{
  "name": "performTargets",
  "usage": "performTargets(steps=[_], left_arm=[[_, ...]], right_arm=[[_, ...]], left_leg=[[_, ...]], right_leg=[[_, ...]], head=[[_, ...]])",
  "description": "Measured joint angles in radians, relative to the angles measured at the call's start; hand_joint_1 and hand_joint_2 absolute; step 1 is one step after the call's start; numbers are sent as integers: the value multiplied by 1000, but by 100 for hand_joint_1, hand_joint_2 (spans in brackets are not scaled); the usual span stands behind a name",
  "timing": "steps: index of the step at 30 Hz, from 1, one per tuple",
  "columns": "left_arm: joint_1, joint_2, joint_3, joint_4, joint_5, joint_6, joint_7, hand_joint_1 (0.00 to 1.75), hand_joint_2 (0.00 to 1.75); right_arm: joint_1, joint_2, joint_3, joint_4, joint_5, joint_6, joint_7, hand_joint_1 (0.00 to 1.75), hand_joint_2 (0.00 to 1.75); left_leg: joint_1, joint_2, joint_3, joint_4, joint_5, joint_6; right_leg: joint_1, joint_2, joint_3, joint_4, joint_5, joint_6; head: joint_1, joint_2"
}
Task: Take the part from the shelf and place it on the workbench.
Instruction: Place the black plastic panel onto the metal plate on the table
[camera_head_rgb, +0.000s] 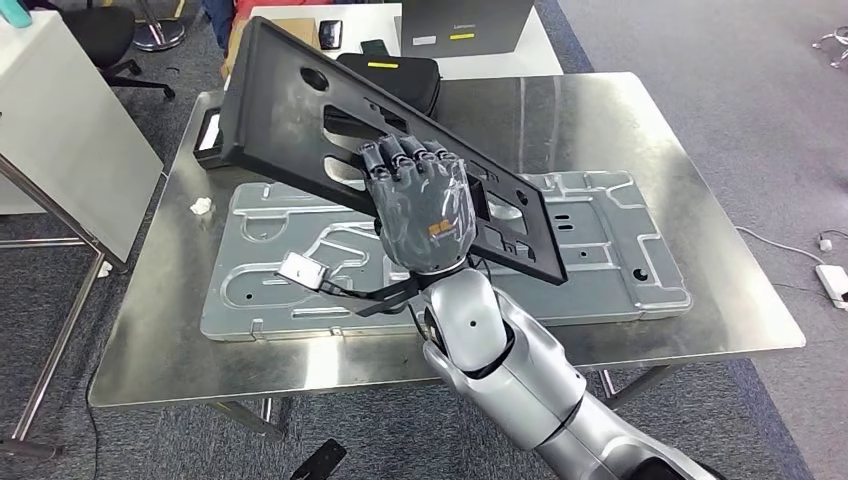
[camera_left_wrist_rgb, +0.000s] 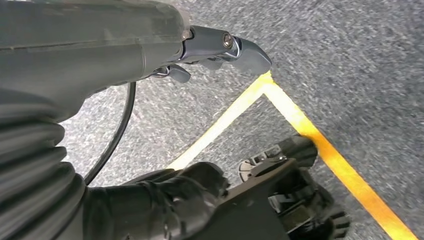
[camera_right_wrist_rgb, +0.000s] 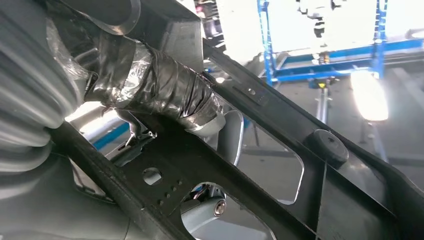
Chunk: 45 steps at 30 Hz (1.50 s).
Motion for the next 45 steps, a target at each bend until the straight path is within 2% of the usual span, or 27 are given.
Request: performTargets(steps=[2,3,6,8,9,11,12,13,14,15,17,19,21,23,25,27,28,29,30,31,33,34,39,41,43,44,45], left_arm=[[-1,-2,-2,0,-5,3,9,0,0],[-2,-3,-3,0,-7,4,11,0,0],[-3,-3,-7,0,-9,5,14,0,0],[-4,-4,-10,0,-12,5,15,0,0],[-5,-5,-13,0,-14,5,15,0,0],[-6,-5,-17,0,-17,5,17,0,0],[-6,-5,-19,0,-18,5,19,0,0],[-6,-5,-21,0,-19,5,20,0,0],[-6,-5,-23,0,-19,5,22,0,0],[-6,-6,-24,0,-19,5,23,0,0],[-8,-6,-25,0,-20,5,24,0,0],[-12,-8,-27,0,-21,4,25,0,0],[-13,-9,-29,0,-21,4,28,0,0],[-13,-12,-31,0,-21,4,29,0,0],[-16,-15,-36,0,-22,3,29,0,0],[-18,-17,-41,0,-22,0,29,0,0],[-18,-18,-43,0,-22,-1,30,0,0],[-18,-19,-44,0,-22,-2,30,0,0],[-17,-20,-45,0,-22,-4,30,0,0],[-18,-22,-45,0,-21,-7,30,0,0],[-19,-26,-46,0,-19,-13,30,0,0],[-20,-27,-47,0,-19,-16,29,0,0],[-21,-29,-48,0,-19,-20,28,0,0],[-22,-30,-49,0,-20,-19,29,0,0],[-23,-31,-50,0,-21,-16,32,0,0],[-22,-31,-50,0,-21,-14,33,0,0],[-22,-31,-50,0,-22,-12,35,0,0]], right_arm=[[-32,-6,33,18,0,6,48,170,175],[-48,-9,49,26,0,9,65,170,175],[-74,-16,81,50,0,14,91,170,175],[-95,-18,103,68,0,22,110,170,175],[-109,-18,118,82,0,31,117,170,175],[-133,-18,149,120,0,45,124,170,175],[-139,-18,162,143,0,47,125,171,175],[-142,-18,171,168,0,47,126,171,175],[-145,-17,178,191,0,45,127,171,175],[-148,-15,183,214,0,43,128,171,175],[-162,-10,190,258,0,41,126,171,175],[-177,-4,195,300,0,40,119,170,175],[-186,1,200,339,0,36,109,171,175],[-191,8,204,373,0,34,102,171,175],[-199,15,209,404,0,36,94,170,175],[-204,23,215,439,0,41,86,170,175],[-204,28,218,459,0,44,82,170,175],[-204,33,220,479,0,46,78,169,175],[-206,39,221,500,0,47,76,170,175],[-208,46,222,520,0,46,75,170,175],[-215,61,222,556,0,42,75,170,175],[-218,68,222,572,0,40,74,170,175],[-220,79,222,602,0,36,72,169,175],[-221,98,222,648,-7,32,66,170,175],[-219,120,222,701,-10,28,60,170,175],[-215,125,222,717,-8,27,58,169,175],[-210,128,222,731,-6,27,57,169,175]], left_leg=[[-2,-1,-2,9,-6,-9],[-4,-1,-3,12,-8,-14],[-3,-1,-4,11,-9,-30],[0,0,-15,35,-29,-40],[0,0,-33,76,-53,-43],[1,1,-93,208,-117,-48],[1,1,-122,269,-138,-49],[0,1,-138,300,-142,-49],[0,1,-134,289,-124,-47],[0,1,-111,240,-91,-43],[-4,1,-42,96,-30,-32],[-9,0,-6,21,-12,-24],[-10,-2,-3,13,-12,-17],[-6,-1,3,3,-6,-7],[-2,0,7,-5,-2,0],[-2,1,7,-4,-3,3],[-2,0,7,-3,-4,3],[-1,0,7,-1,-5,3],[-1,-1,7,2,-7,2],[-1,-2,8,7,-11,-1],[-4,-3,5,15,-17,-9],[-6,-3,3,17,-18,-13],[-7,-2,1,16,-17,-23],[-3,-1,-25,79,-58,-36],[-1,0,-91,222,-129,-48],[-1,0,-119,278,-146,-49],[-1,0,-128,292,-140,-49]], right_leg=[[1,-1,62,-135,56,-4],[3,-1,80,-174,66,-6],[8,1,88,-193,69,-18],[5,1,90,-199,73,-31],[3,0,92,-202,75,-37],[6,0,92,-202,75,-44],[8,-1,93,-202,74,-45],[10,-1,93,-201,74,-46],[12,0,93,-201,73,-46],[13,0,94,-200,73,-46],[16,2,95,-197,70,-44],[18,3,93,-196,69,-37],[19,3,94,-198,70,-27],[18,2,88,-183,57,-15],[16,0,48,-99,9,-5],[11,0,-18,34,-45,2],[8,0,-40,75,-51,4],[6,0,-45,78,-37,5],[3,-1,-29,40,-7,5],[1,-2,2,-29,31,4],[3,-3,59,-147,73,-1],[6,-3,73,-177,78,-3],[10,-1,75,-186,76,-11],[7,-1,80,-196,81,-28],[6,-1,86,-205,84,-43],[7,-1,86,-205,83,-44],[9,-1,86,-204,83,-45]], head=[[0,0],[-1,0],[-1,0],[-2,0],[-2,0],[-2,0],[-2,0],[-2,0],[-2,0],[-2,0],[-2,0],[-2,0],[-2,0],[-1,0],[0,0],[0,0],[0,0],[0,0],[0,0],[0,0],[0,0],[-1,0],[-2,0],[-2,0],[-2,0],[-2,0],[-2,0]])
